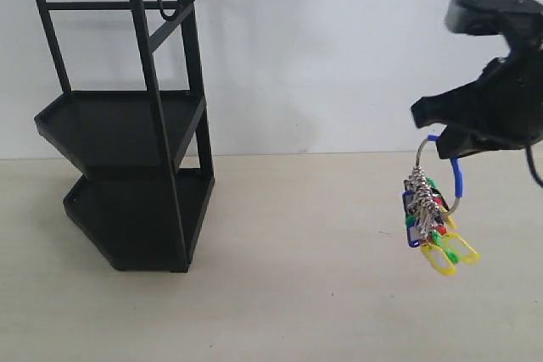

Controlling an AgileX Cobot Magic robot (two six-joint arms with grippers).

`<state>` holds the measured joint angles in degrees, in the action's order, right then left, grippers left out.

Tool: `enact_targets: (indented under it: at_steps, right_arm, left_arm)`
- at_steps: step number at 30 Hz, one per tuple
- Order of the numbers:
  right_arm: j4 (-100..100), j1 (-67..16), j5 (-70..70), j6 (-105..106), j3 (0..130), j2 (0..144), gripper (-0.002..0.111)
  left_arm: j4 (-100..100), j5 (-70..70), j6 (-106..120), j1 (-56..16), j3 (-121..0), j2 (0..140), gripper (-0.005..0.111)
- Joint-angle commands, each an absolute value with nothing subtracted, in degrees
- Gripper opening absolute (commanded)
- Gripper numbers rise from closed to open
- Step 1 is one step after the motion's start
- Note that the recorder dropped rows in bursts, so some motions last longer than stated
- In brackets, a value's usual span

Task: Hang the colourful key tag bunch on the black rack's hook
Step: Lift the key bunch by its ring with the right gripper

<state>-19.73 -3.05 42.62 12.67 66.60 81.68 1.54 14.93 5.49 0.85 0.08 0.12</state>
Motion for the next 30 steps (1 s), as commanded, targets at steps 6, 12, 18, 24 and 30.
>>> enact_targets:
  at_steps: [6,12,18,24,30]
  right_arm:
    - [-73.86,17.77,66.94,51.61,61.88,80.67,0.0]
    - [-87.78,22.15,69.96,59.4,56.11,80.67,0.0]
    - [-96.19,22.15,69.96,61.13,54.72,80.67,0.0]
    - [-99.95,19.9,69.96,65.81,55.16,80.14,0.0]
    - [-98.96,15.98,69.96,62.28,55.28,81.77,0.0]
  left_arm:
    - [1.34,14.58,5.55,0.78,0.0,0.0,0.004]
    - [1.34,14.58,5.55,0.78,0.0,0.0,0.004]
    - [1.34,14.58,5.55,0.78,0.0,0.0,0.004]
    - [1.34,14.58,5.55,0.78,0.0,0.0,0.004]
    - [1.34,14.58,5.55,0.78,0.0,0.0,0.004]
